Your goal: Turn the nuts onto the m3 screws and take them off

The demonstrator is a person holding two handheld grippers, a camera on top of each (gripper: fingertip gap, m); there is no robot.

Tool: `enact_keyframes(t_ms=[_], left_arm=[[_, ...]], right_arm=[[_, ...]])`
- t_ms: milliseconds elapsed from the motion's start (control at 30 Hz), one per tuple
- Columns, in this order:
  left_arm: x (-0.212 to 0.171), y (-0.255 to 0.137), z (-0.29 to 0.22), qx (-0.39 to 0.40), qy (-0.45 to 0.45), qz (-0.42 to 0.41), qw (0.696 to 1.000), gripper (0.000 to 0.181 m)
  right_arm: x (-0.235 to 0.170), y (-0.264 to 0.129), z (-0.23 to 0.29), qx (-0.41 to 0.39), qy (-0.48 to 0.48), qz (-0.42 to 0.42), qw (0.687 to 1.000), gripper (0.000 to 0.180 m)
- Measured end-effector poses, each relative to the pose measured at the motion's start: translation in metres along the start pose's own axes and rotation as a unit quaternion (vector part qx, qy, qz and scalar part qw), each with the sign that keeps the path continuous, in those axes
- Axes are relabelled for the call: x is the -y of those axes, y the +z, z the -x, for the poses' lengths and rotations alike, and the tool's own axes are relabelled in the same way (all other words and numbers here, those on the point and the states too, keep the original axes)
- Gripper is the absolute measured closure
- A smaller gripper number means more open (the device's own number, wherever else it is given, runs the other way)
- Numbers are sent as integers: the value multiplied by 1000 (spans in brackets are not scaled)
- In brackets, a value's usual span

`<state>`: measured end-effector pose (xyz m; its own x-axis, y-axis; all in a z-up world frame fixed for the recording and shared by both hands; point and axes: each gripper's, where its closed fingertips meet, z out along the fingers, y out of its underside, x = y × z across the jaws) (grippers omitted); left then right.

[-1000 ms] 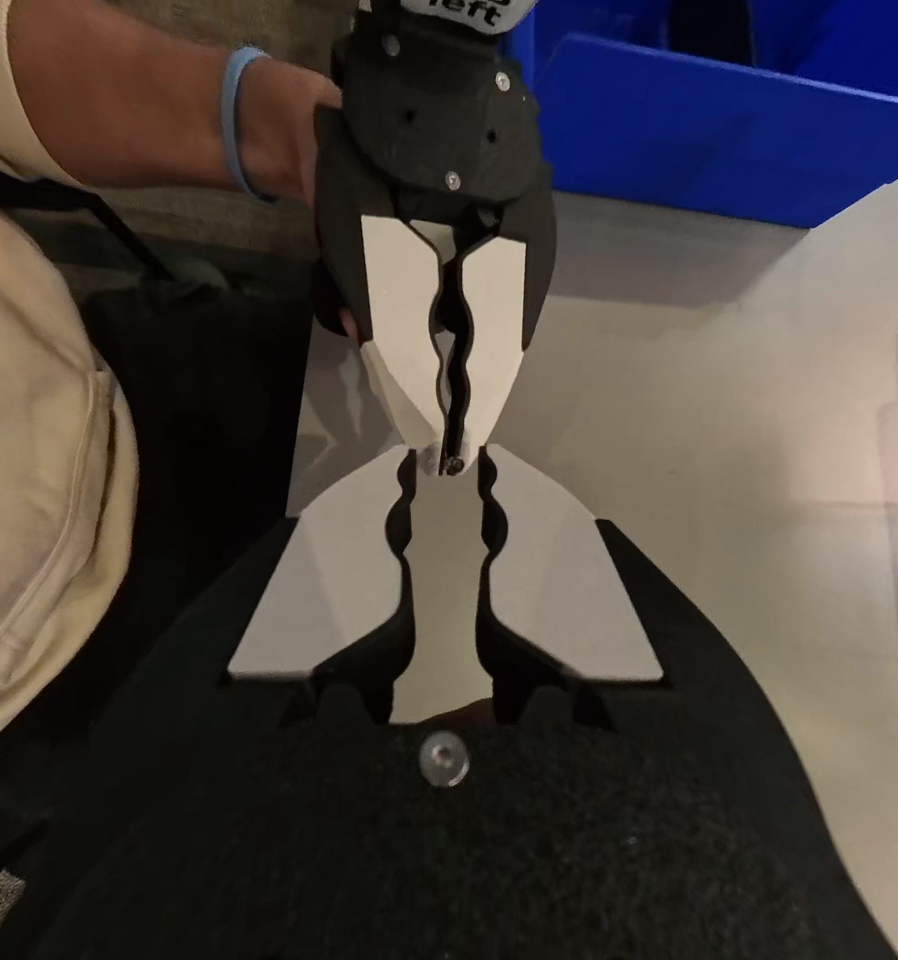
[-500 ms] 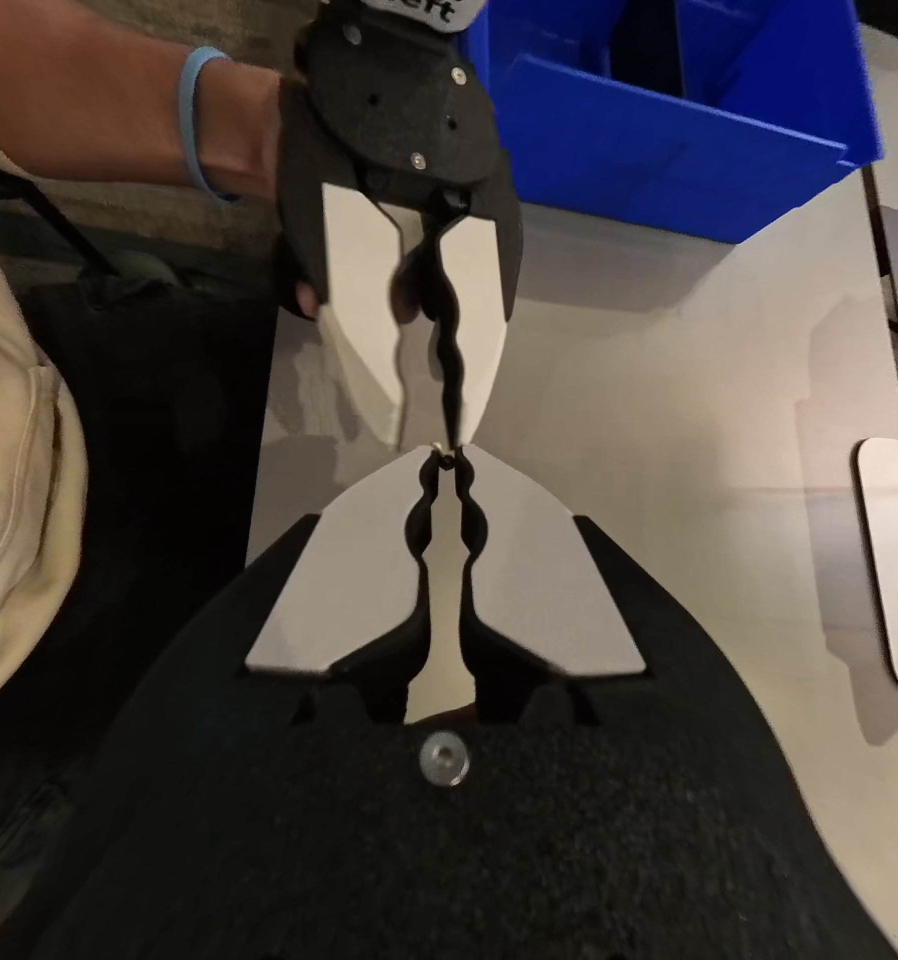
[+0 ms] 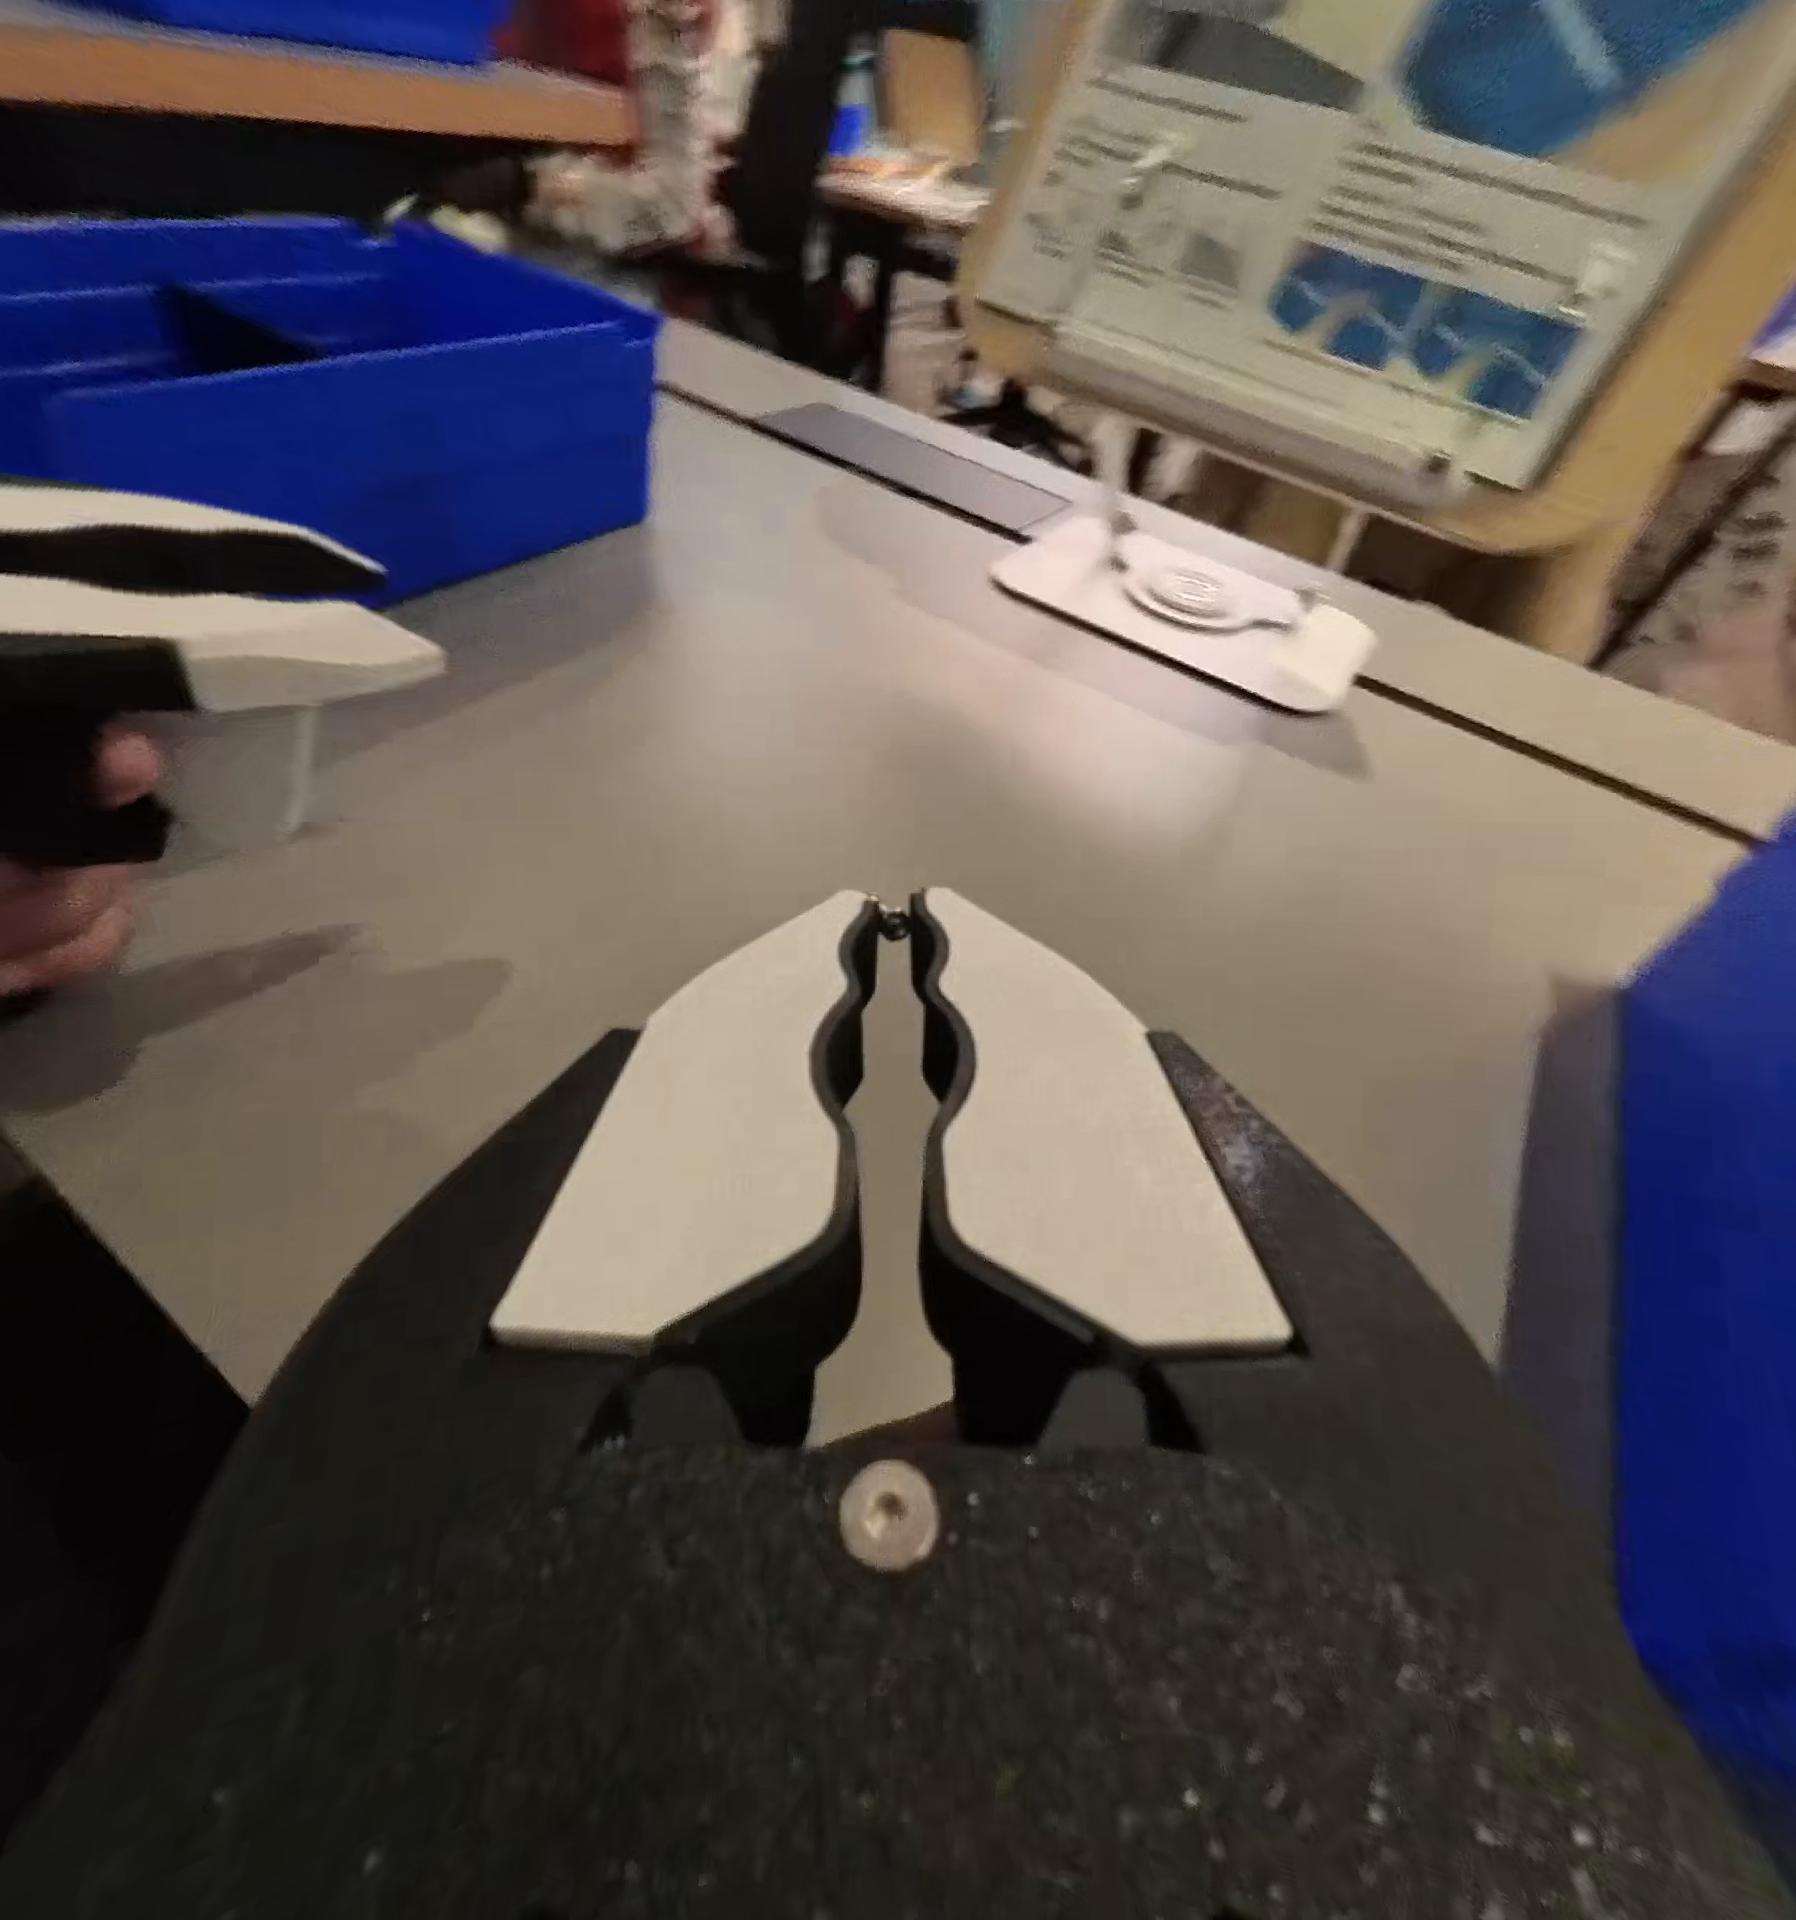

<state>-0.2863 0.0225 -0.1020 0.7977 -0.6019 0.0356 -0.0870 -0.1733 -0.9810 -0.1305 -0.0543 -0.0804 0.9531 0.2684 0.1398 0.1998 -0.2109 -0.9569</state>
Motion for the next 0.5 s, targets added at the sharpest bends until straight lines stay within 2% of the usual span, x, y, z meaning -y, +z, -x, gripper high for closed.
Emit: enact_keyframes(t_ms=[67,133,267,333,433,500], left_arm=[[9,-5,-2,19,9,-33,999,137],[7,-5,-2,29,3,-32,999,138],[4,-3,0,21,-13,-24,999,137],[2,-2,1,10,-33,-17,999,135],[1,-1,1,-4,-47,-13,999,133],[1,0,0,-8,-46,-12,999,133]], right_arm=[[-9,-10,-11,-57,53,-8,997,174],[-12,-18,-14,-71,92,-27,993,174],[-10,-33,-36,-115,102,-40,987,174],[8,-48,-64,-146,88,-62,983,174],[40,-71,-136,-200,82,-83,973,174],[45,-69,-187,-194,95,-57,975,174]])
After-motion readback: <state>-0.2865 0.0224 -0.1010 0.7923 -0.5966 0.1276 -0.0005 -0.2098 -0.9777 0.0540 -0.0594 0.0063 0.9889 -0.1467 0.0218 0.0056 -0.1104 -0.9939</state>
